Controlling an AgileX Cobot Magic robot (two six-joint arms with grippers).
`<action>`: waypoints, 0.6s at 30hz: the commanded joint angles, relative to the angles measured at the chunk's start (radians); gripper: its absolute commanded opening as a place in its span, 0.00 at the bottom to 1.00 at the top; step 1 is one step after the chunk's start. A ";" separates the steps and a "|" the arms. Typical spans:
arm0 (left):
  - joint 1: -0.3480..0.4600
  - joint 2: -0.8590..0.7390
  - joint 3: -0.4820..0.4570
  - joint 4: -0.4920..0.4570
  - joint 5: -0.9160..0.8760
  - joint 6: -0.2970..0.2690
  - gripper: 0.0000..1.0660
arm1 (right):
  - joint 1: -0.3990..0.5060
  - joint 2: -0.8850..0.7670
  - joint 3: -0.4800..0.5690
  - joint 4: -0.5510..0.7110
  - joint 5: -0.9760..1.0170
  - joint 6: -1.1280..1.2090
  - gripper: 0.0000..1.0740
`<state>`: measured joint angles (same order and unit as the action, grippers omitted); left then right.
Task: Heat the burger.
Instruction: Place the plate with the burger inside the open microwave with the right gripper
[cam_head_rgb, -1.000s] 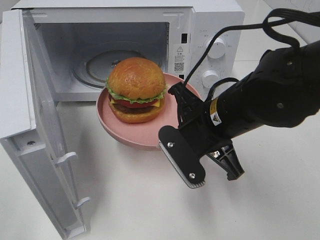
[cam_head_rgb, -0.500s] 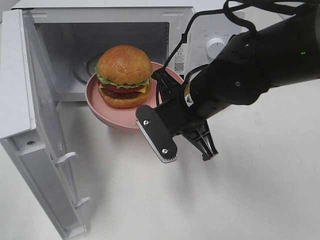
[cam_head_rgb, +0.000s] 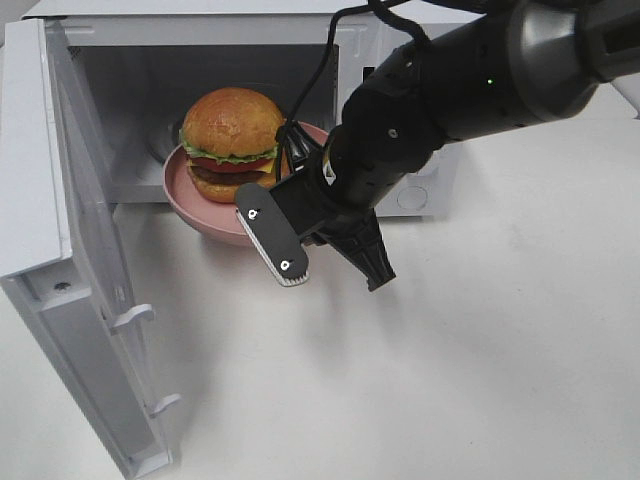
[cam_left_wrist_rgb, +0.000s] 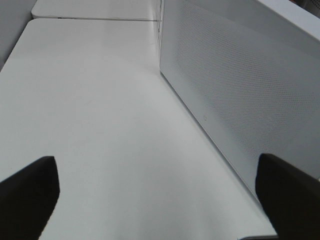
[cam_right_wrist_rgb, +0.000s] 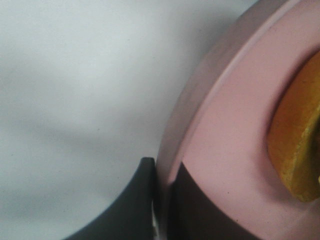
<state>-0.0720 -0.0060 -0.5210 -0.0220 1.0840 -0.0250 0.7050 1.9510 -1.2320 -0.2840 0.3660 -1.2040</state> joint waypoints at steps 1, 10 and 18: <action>0.001 -0.015 0.003 -0.001 -0.013 0.001 0.94 | -0.003 0.003 -0.054 -0.010 -0.037 0.032 0.00; 0.001 -0.015 0.003 -0.001 -0.013 0.001 0.94 | 0.008 0.093 -0.202 -0.013 0.031 0.052 0.00; 0.001 -0.015 0.003 -0.001 -0.013 0.001 0.94 | 0.008 0.172 -0.337 -0.013 0.109 0.129 0.00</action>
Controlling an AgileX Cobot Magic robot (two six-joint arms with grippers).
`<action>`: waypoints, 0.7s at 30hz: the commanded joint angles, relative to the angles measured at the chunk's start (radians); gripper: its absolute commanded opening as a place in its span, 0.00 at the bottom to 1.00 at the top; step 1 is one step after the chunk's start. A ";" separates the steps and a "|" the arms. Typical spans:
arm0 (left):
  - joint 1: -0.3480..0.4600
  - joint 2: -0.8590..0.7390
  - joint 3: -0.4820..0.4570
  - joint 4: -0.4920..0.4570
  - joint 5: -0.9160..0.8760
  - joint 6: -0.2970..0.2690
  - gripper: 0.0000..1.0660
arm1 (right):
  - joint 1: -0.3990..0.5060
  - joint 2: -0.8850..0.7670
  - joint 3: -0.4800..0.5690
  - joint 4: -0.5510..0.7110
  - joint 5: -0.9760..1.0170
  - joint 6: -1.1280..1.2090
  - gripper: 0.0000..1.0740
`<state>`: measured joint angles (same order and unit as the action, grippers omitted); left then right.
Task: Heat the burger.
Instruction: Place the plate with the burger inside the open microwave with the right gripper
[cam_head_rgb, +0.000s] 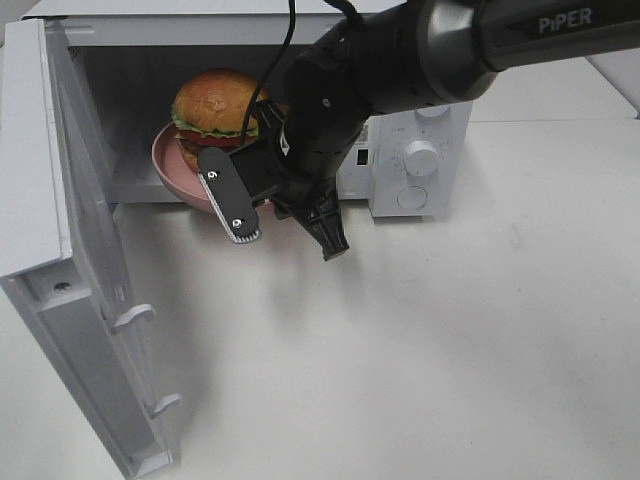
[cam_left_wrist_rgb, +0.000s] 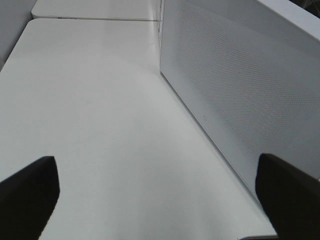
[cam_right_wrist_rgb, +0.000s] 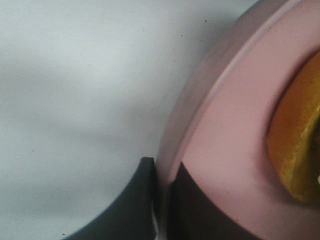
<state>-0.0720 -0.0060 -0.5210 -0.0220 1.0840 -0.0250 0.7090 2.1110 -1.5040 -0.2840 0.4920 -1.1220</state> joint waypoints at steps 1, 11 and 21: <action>0.001 -0.015 0.003 -0.001 -0.013 0.001 0.94 | 0.004 0.036 -0.108 -0.017 0.018 0.072 0.00; 0.001 -0.015 0.003 0.000 -0.013 0.001 0.94 | 0.002 0.107 -0.244 -0.060 0.057 0.099 0.00; 0.001 -0.015 0.003 0.030 -0.013 0.001 0.94 | 0.002 0.175 -0.346 -0.066 0.099 0.099 0.00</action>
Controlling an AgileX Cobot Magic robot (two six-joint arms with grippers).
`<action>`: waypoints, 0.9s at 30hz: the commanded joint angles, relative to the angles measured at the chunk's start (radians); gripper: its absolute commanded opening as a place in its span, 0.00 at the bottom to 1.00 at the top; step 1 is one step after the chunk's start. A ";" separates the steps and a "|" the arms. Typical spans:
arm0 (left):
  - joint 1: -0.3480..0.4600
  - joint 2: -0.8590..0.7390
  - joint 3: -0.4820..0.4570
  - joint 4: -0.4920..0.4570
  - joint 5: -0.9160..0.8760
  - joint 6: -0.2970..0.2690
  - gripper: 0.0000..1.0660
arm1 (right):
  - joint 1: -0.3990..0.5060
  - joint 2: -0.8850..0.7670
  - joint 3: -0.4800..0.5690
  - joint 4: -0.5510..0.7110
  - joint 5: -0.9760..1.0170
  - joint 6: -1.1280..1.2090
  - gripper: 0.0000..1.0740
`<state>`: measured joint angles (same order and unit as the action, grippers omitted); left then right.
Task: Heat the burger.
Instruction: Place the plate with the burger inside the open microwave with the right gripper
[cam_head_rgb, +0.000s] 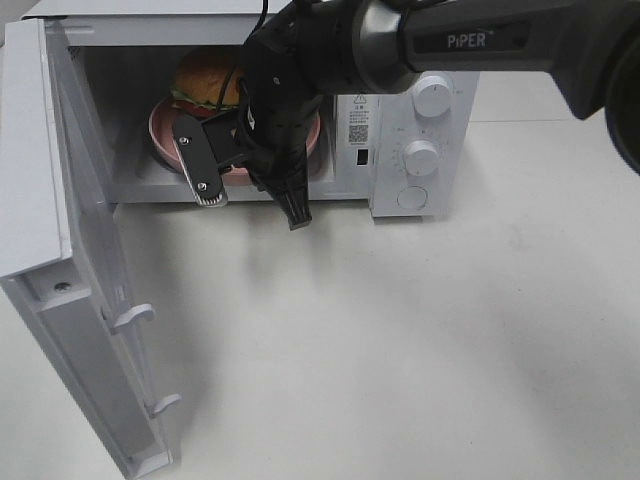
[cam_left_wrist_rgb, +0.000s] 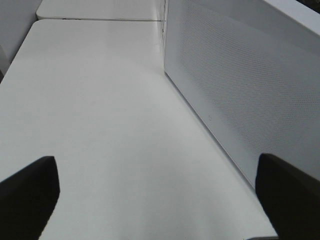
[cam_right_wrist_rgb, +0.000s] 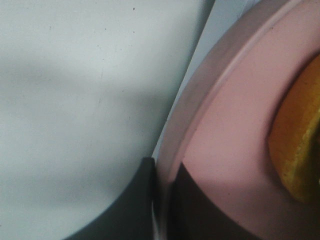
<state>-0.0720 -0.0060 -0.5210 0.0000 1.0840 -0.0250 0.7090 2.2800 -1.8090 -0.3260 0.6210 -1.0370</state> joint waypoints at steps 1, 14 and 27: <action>0.001 -0.015 0.003 0.011 -0.013 0.001 0.94 | 0.002 0.021 -0.064 -0.024 -0.022 0.014 0.00; 0.001 -0.015 0.003 0.088 -0.017 0.001 0.94 | -0.022 0.089 -0.164 -0.021 -0.023 0.017 0.00; 0.001 -0.015 0.003 0.089 -0.021 0.001 0.94 | -0.034 0.119 -0.193 -0.022 -0.044 0.022 0.03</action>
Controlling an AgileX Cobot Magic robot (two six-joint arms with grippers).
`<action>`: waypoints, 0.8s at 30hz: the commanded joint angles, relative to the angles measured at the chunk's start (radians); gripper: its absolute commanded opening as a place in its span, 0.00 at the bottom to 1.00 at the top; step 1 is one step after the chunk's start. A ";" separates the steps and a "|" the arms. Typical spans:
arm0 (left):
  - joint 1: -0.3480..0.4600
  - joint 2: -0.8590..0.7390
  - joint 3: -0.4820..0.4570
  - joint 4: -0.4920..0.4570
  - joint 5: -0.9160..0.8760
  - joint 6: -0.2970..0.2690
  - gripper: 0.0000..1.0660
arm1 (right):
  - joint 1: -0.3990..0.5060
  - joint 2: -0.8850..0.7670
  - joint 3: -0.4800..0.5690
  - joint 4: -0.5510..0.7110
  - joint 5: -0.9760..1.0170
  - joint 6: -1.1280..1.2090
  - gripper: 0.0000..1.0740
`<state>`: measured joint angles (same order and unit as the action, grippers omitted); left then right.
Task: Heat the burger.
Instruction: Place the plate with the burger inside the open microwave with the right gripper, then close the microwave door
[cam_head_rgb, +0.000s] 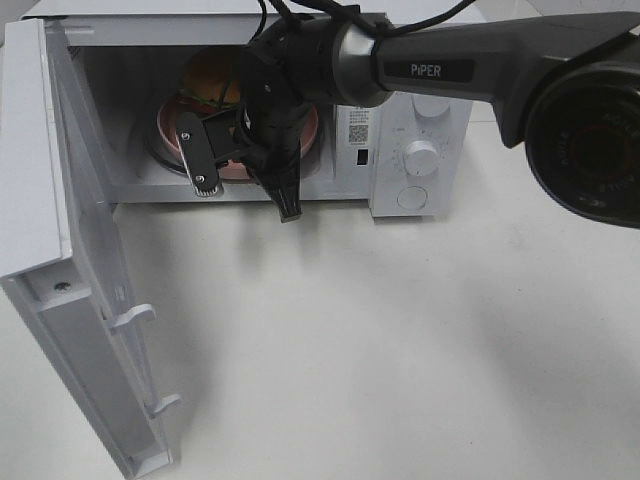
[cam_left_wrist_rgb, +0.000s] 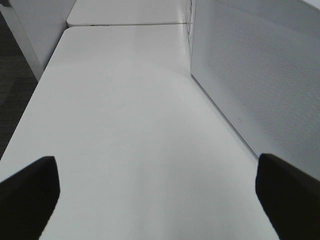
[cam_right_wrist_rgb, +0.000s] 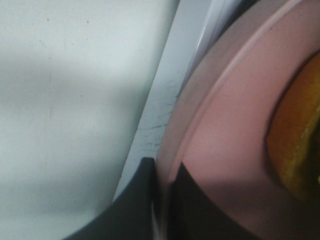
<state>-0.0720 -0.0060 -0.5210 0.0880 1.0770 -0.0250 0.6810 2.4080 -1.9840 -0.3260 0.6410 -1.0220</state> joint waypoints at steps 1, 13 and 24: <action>0.001 -0.015 0.003 0.001 -0.014 0.001 0.94 | -0.006 -0.009 -0.018 -0.022 -0.064 0.007 0.03; 0.001 -0.015 0.003 0.001 -0.014 0.001 0.94 | -0.011 -0.008 -0.018 -0.016 -0.063 0.043 0.40; 0.001 -0.015 0.003 0.001 -0.014 0.001 0.94 | -0.011 -0.048 0.049 -0.016 -0.079 0.077 0.56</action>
<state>-0.0720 -0.0060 -0.5210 0.0880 1.0760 -0.0250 0.6730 2.3850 -1.9520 -0.3370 0.5720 -0.9610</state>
